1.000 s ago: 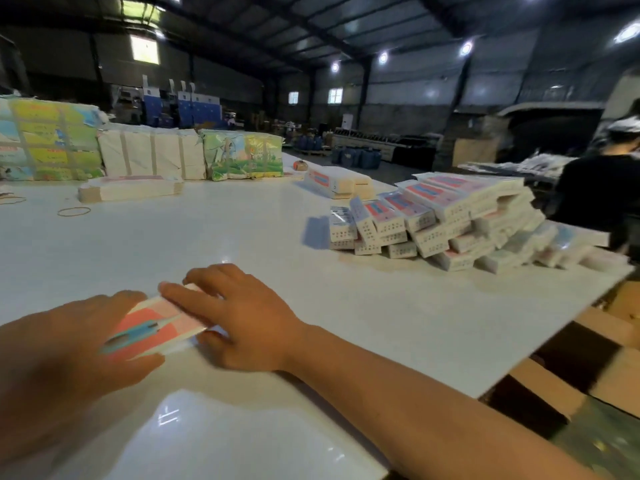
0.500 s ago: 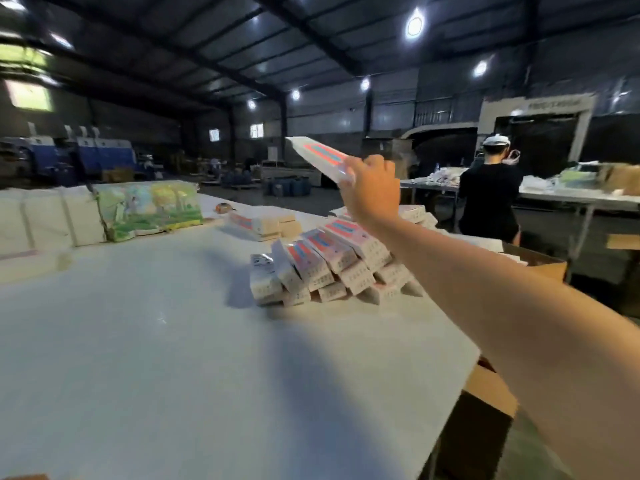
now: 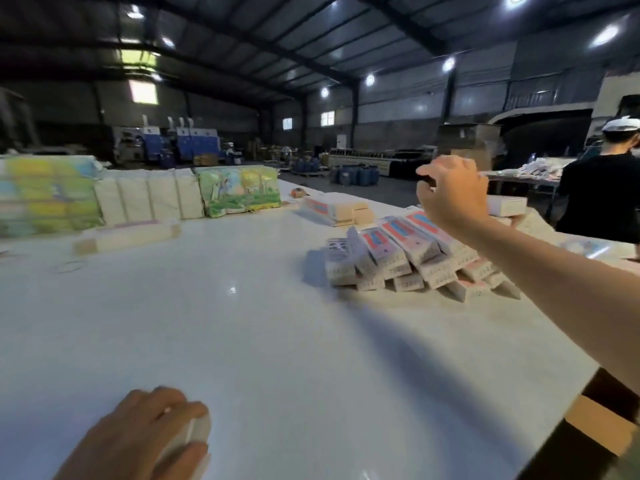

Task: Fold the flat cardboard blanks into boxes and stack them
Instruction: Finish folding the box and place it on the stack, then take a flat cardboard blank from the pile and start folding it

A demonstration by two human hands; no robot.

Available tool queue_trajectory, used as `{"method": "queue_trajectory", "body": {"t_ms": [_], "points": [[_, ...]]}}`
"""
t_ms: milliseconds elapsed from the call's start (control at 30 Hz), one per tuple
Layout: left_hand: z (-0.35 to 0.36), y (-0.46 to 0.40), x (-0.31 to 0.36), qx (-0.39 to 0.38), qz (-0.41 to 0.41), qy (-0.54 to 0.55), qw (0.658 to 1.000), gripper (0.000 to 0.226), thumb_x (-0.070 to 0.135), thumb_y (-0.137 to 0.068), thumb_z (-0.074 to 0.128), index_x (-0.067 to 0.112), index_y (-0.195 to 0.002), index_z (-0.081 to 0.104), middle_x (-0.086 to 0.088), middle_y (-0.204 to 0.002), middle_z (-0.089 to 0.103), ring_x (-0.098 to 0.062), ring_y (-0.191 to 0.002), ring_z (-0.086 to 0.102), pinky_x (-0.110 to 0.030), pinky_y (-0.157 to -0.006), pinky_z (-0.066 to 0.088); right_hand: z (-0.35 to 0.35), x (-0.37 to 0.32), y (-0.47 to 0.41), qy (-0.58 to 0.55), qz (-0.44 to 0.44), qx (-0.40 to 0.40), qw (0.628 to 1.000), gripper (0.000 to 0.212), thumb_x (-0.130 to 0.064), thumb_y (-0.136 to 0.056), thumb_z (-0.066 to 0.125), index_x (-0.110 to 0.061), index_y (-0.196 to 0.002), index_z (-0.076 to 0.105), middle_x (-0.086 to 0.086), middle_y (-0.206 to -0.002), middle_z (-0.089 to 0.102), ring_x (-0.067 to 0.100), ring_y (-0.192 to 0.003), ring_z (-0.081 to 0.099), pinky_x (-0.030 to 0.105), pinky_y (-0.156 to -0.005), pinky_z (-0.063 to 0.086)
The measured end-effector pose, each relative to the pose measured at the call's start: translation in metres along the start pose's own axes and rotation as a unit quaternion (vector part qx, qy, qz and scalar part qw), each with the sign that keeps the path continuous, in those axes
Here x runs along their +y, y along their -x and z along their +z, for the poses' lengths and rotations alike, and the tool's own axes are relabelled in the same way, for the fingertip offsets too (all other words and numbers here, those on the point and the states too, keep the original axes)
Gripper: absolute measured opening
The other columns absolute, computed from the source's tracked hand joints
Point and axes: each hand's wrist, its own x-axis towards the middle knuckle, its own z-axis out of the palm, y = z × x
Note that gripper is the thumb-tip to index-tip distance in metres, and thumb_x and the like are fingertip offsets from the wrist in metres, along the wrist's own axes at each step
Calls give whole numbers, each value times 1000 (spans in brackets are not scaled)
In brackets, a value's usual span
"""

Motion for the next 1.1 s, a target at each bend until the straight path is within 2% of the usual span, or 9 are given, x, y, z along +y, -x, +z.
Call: {"method": "queue_trajectory", "body": {"t_ms": [133, 267, 500, 733, 800, 833, 933, 1000, 1100], "points": [[-16, -5, 25, -132, -9, 35, 991, 38, 49, -75, 39, 33, -96, 67, 19, -93, 56, 0, -85, 46, -22, -70, 50, 12, -114, 89, -222, -156, -141, 952, 21, -20, -91, 53, -19, -102, 72, 0, -109, 69, 20, -98, 59, 38, -86, 48], [-17, 0, 23, -193, -79, 28, 978, 36, 46, -91, 42, 34, -121, 56, 14, -119, 51, -8, -108, 41, -23, -94, 34, 40, -178, 190, -195, -278, -298, 892, 20, -25, -92, 50, -21, -95, 70, 0, -105, 65, 24, -100, 55, 33, -83, 44], [-9, 4, 21, -174, -68, 7, 982, 36, 40, -91, 49, 24, -122, 59, -1, -117, 56, -21, -106, 45, -38, -94, 39, 51, -183, 212, -212, -286, -300, 885, 23, -24, -93, 53, -22, -108, 70, -4, -119, 62, 20, -108, 52, 28, -88, 40], [-24, -22, -10, -215, -196, 134, 947, 30, 40, -88, 54, 20, -107, 66, -3, -111, 59, -20, -105, 54, -36, -95, 42, 61, -180, 209, -239, -292, -277, 884, 23, 0, -72, 75, -20, -84, 74, -1, -91, 69, 27, -78, 62, 36, -70, 50], [-40, -42, -54, -223, -256, 71, 938, 31, 36, -90, 53, 21, -116, 61, -2, -120, 55, -20, -110, 52, -31, -91, 41, 62, -180, 207, -247, -305, -254, 884, 9, -15, -80, 68, -20, -86, 74, 0, -93, 70, 29, -77, 65, 24, -76, 45], [-49, -49, -80, -223, -289, 17, 931, 32, 35, -91, 52, 21, -118, 59, -1, -123, 54, -21, -112, 51, -29, -88, 39, 59, -180, 205, -254, -293, -261, 884, 22, -31, -86, 57, -19, -86, 75, 1, -95, 71, 28, -77, 65, 16, -76, 40], [-72, -50, -160, -215, -382, -168, 883, 33, 30, -88, 50, 16, -118, 56, -5, -121, 52, -24, -111, 50, -30, -83, 38, 63, -184, 207, -301, -286, -249, 875, 72, -62, -93, 24, -15, -84, 77, 3, -95, 72, 19, -77, 64, 11, -75, 36], [-79, -38, -205, -192, -446, -249, 838, 34, 36, -86, 53, 17, -114, 56, -6, -120, 51, -26, -112, 47, -32, -83, 36, 64, -188, 208, -304, -302, -248, 869, 77, -62, -94, 18, -15, -86, 78, 2, -94, 72, 12, -81, 58, 12, -77, 37], [-79, -22, -248, -195, -558, -281, 756, 73, 67, -74, 57, 14, -124, 48, -11, -128, 43, -29, -119, 39, -40, -94, 33, 64, -189, 205, -297, -300, -246, 872, 76, -63, -93, 18, -17, -86, 78, 1, -92, 72, 13, -82, 62, 15, -75, 40]]}}
